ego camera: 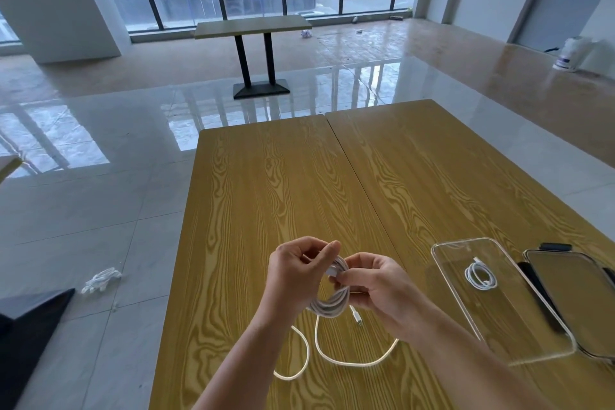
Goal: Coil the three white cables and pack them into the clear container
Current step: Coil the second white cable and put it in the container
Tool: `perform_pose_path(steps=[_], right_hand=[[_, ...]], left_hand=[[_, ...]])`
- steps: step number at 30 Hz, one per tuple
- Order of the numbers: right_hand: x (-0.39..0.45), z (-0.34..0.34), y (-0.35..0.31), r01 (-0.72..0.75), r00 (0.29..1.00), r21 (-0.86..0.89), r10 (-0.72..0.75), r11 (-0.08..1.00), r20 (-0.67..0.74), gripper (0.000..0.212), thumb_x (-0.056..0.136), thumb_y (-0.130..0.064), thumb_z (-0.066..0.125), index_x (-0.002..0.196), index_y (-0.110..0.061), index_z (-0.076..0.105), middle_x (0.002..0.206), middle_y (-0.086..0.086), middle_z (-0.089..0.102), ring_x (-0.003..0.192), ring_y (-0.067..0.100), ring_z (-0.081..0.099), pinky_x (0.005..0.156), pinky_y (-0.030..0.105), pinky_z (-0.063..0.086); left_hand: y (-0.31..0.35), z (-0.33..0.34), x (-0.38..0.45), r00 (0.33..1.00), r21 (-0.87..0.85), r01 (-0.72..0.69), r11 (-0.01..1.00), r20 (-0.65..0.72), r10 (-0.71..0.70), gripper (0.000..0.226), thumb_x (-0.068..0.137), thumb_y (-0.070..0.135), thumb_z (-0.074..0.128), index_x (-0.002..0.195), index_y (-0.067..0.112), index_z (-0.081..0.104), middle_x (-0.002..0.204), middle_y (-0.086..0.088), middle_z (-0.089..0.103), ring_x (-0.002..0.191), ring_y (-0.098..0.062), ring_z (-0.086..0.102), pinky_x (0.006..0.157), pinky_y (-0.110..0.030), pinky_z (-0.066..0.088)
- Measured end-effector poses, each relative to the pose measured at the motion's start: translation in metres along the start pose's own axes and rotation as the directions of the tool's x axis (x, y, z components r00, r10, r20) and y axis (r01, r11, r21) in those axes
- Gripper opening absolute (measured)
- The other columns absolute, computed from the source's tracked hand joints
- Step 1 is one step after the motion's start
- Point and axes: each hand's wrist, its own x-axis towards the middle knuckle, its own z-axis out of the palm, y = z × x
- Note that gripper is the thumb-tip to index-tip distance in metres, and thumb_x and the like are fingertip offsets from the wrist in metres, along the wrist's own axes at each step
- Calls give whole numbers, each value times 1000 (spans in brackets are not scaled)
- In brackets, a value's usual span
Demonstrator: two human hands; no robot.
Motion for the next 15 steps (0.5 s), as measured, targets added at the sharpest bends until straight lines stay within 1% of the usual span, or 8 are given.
perform_pose_path(steps=[3,5,7,8,10,12,14,15], right_hand=[[0,-3,3,20,1000,-25,-21,999,-13,14,87,0,67,101,4,69,87,16,74,80,23,72,73,31,58],[1,-6,2,7,1000,-51,-7,999,-2,13,87,-2,67,99,2,69,84,14,75,78,22,73,75,33,58],[2,-11,1,-30,999,-55,32,998,40,12,86,-3,67,98,1,68,82,12,74,74,21,72,76,36,57],[2,-14,0,-52,996,-38,55,998,65,12,86,-3,67,97,1,67,82,13,73,73,22,71,75,36,57],[2,-21,-1,-88,988,3,87,996,129,15,83,-3,67,97,1,67,86,17,73,76,24,71,72,37,56],[2,-27,-1,-122,977,40,113,992,181,26,75,-8,67,99,2,67,90,19,71,81,27,70,73,38,57],[3,-33,1,-140,973,56,127,989,191,36,72,-12,65,104,5,66,93,20,69,84,30,68,78,41,57],[4,-34,2,-141,976,71,127,987,178,41,73,-12,65,107,9,65,95,21,68,86,31,67,83,44,57]], left_hand=[[0,5,-1,999,117,-37,992,-34,41,19,85,37,74,71,23,73,58,4,67,50,-2,56,50,-18,46],[1,9,-2,999,124,-28,992,-15,30,18,86,38,72,76,23,69,56,4,67,47,-3,55,48,-19,45],[3,11,-2,999,101,3,995,31,-6,18,89,37,70,82,21,64,58,1,69,47,-7,56,46,-23,45],[3,13,-2,998,52,33,998,59,-36,18,90,35,69,84,19,62,59,-2,69,47,-9,57,46,-25,46],[5,17,-4,988,-113,120,986,116,-107,19,91,29,69,86,12,60,60,-6,68,49,-16,59,47,-27,47],[6,22,-4,970,-251,206,946,183,-163,19,92,24,67,88,8,59,65,-9,68,53,-20,61,50,-29,50],[3,26,-3,944,-334,284,899,261,-201,15,93,21,66,89,7,59,70,-13,69,58,-22,64,52,-30,52],[1,26,-2,930,-354,314,881,302,-209,14,91,20,68,90,8,61,75,-16,69,63,-25,64,56,-32,54]])
